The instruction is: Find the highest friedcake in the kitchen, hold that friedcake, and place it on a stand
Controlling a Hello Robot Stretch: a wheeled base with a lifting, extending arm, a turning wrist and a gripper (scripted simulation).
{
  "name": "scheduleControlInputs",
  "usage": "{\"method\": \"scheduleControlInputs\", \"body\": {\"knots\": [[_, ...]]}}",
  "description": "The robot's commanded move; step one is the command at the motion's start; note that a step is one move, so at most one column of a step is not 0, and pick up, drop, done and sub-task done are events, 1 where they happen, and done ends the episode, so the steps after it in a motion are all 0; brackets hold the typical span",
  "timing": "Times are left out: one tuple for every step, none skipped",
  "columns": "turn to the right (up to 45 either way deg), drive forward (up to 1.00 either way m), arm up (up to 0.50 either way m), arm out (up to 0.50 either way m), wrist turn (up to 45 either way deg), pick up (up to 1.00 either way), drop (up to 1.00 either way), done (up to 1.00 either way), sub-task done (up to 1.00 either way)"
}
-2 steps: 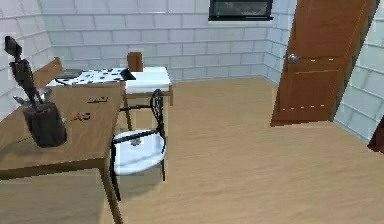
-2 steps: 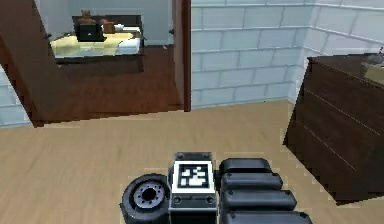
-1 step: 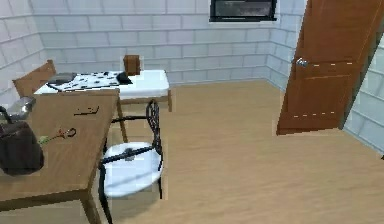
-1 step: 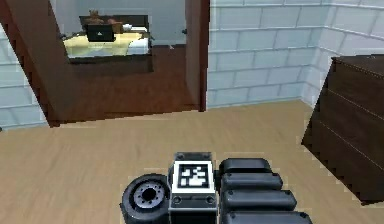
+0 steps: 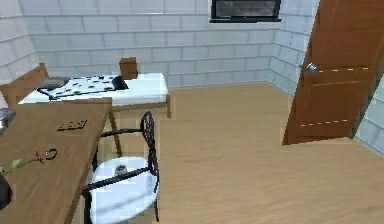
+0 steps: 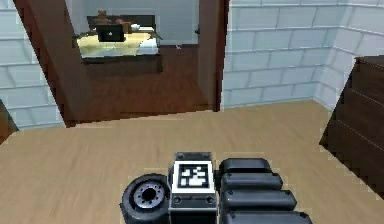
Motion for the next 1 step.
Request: {"method": "scheduleControlInputs", "body": {"knots": [[24.0,0.0,0.0,0.0,0.0,0.0,0.0,0.0,0.0]]}}
